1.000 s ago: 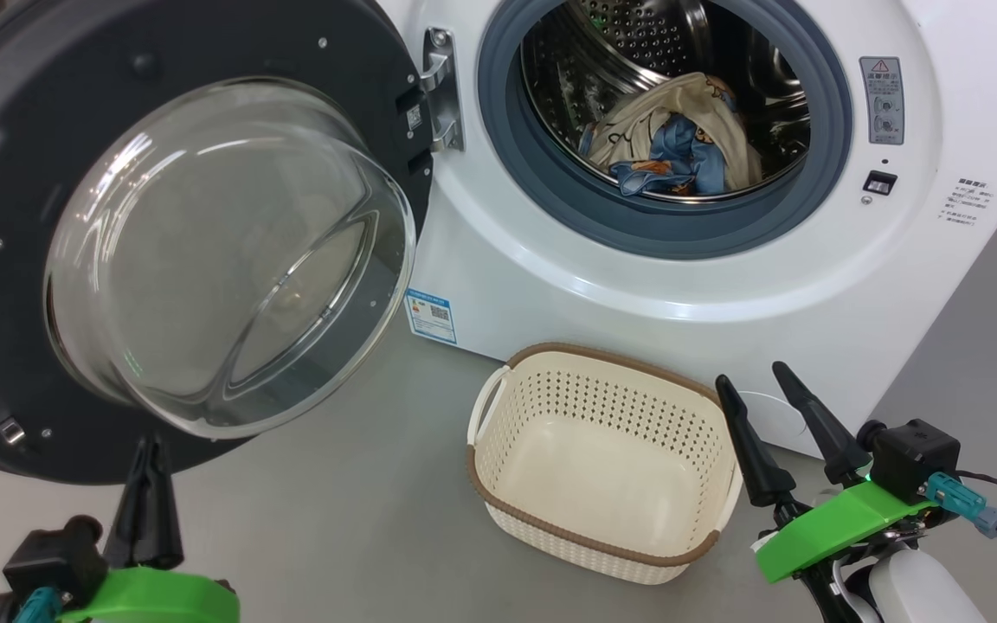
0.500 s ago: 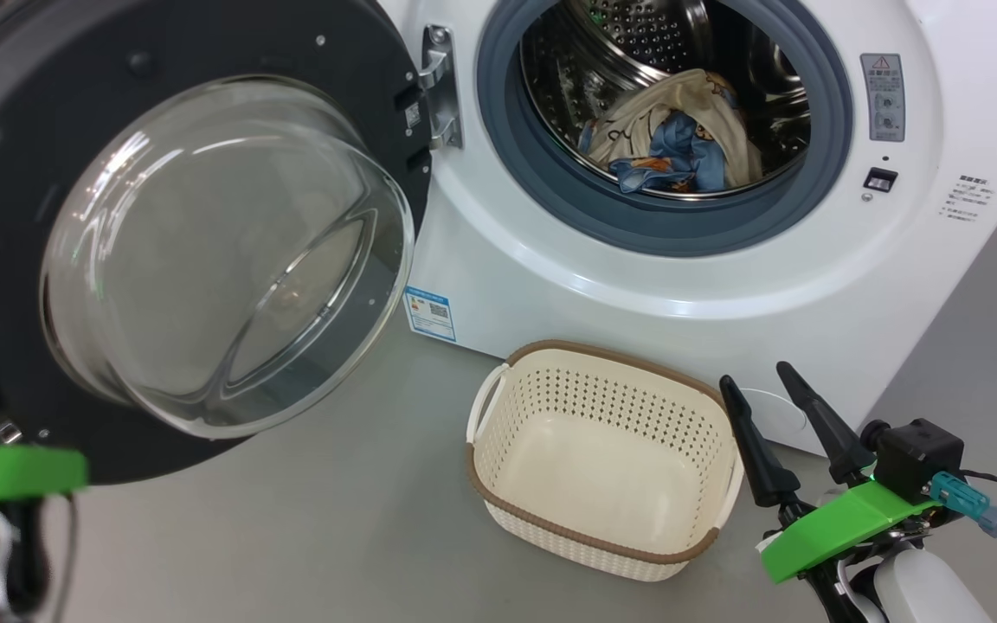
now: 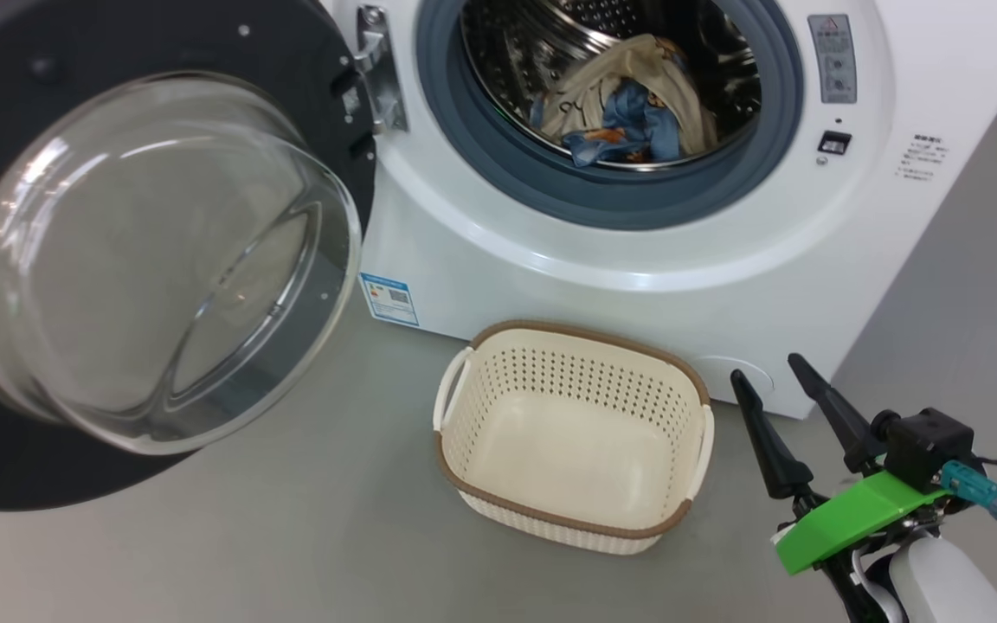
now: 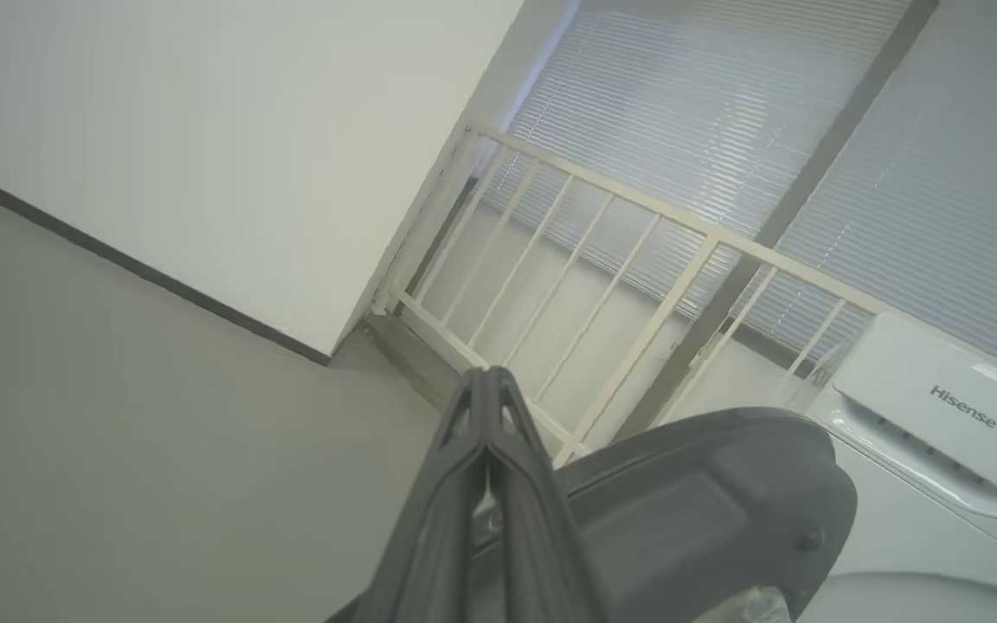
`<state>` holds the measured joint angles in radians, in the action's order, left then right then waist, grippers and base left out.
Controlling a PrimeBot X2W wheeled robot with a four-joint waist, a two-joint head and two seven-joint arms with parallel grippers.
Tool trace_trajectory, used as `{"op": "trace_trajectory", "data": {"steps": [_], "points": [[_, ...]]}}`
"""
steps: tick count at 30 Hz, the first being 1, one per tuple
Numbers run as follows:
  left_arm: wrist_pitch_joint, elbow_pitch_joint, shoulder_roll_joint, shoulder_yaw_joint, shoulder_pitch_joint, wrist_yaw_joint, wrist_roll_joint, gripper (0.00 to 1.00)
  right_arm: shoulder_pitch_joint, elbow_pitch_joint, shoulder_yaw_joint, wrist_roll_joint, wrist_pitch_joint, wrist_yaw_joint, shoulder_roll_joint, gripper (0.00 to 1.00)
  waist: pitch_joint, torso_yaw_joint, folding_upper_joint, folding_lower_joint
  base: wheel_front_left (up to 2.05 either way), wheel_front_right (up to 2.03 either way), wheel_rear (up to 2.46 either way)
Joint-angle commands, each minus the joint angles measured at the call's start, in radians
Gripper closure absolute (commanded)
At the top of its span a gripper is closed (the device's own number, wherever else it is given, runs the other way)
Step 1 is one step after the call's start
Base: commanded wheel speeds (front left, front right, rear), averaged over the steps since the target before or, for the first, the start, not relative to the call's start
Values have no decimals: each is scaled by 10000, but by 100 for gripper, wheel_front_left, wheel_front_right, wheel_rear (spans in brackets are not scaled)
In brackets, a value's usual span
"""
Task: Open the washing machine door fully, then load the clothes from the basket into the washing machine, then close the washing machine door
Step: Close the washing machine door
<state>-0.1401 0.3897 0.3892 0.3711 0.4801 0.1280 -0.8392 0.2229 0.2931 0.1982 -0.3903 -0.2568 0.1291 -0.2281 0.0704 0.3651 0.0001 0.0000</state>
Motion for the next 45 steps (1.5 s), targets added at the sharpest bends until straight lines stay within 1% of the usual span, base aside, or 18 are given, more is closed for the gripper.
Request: {"op": "trace_trajectory", "data": {"steps": [1,6,8,13,19,27,32,33,34,39,45], "points": [[137,170,771,452,495,24,-530,100,331,-205,234,-70,-49,16,-132,0,236,-225,-1,0,0,0,0],[616,1706,1251,991,881,25,-2696,100,510,-204,345,-51,-49,16,-344,0,501,-454,-1,0,0,0,0],[733,2178,1474,1014,851,25,-3200,100,614,-196,414,-52,-49,16,-434,0,599,-550,-1,0,0,0,0],[926,2936,1735,1152,801,26,-4402,100,794,-150,501,-55,-49,16,-632,0,741,-698,-1,0,0,0,0],[955,3675,2079,1210,434,26,-5122,100,930,-105,558,-79,-49,16,-711,0,810,-923,-1,0,0,0,0],[1873,4064,2332,1074,50,26,-5955,100,870,-50,489,-111,-49,16,-763,0,804,-1083,-1,0,0,0,0],[2859,3861,2296,794,-219,26,-6393,100,817,-9,524,-133,-49,16,-723,0,714,-1080,-1,0,0,0,0],[2859,3861,2296,794,-219,26,-6393,100,817,-9,524,-133,-49,16,-723,0,714,-1080,-1,0,0,0,0],[3348,3785,2274,679,-365,26,-6572,100,792,7,533,-149,-49,16,-703,0,655,-1067,-1,0,0,0,0],[4468,3775,2277,446,-674,26,-6911,100,655,54,526,-203,-49,16,-635,0,437,-973,-1,0,0,0,0],[5975,2786,2058,289,-1134,26,-7521,100,458,55,512,-306,-49,16,-522,0,138,-792,-1,0,0,0,0]]}}
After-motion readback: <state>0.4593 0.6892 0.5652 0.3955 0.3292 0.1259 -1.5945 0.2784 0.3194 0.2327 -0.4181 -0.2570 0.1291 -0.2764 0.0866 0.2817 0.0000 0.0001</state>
